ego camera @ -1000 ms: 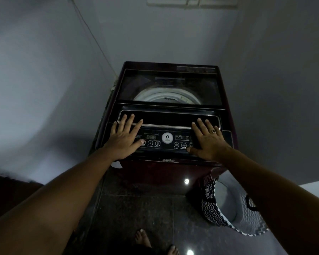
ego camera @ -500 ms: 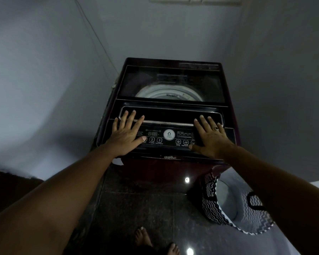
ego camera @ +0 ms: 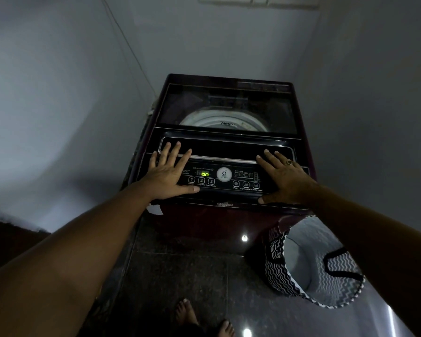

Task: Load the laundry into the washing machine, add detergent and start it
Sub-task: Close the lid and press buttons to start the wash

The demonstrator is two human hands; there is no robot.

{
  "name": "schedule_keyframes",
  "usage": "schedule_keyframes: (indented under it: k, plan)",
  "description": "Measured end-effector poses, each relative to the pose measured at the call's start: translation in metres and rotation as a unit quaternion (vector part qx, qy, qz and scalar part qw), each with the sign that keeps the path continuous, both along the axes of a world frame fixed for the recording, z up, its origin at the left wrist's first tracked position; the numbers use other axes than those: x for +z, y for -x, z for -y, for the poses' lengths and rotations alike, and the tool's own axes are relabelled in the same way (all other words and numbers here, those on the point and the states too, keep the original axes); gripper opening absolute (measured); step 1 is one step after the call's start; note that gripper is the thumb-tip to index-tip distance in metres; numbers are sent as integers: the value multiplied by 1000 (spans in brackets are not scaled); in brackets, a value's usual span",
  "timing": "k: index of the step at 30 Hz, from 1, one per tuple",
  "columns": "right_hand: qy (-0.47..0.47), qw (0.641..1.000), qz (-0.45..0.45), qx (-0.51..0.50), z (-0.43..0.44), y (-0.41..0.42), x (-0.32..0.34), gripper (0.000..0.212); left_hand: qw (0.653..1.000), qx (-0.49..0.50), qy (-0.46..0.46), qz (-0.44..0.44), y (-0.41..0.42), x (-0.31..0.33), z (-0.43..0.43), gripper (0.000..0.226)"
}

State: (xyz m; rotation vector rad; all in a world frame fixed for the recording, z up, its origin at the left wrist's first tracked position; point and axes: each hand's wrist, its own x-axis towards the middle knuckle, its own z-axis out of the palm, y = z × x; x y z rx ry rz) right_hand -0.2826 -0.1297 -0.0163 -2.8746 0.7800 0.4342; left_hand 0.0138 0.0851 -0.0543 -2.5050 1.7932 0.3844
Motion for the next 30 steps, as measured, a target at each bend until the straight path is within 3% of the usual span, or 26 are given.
schedule_keyframes:
  k: [6,16,30]
  plan:
    - [8,999,3,-50,-9,8,-1,127,1000,23,-3,5,9,3,-2,119]
    - [42,997,-19,-61,-20,9,0,125,997,19,18,68,38,-17,-28,91]
    - [57,991,-6,-124,-42,17,-11,113,996,7,6,94,82,-7,-53,117]
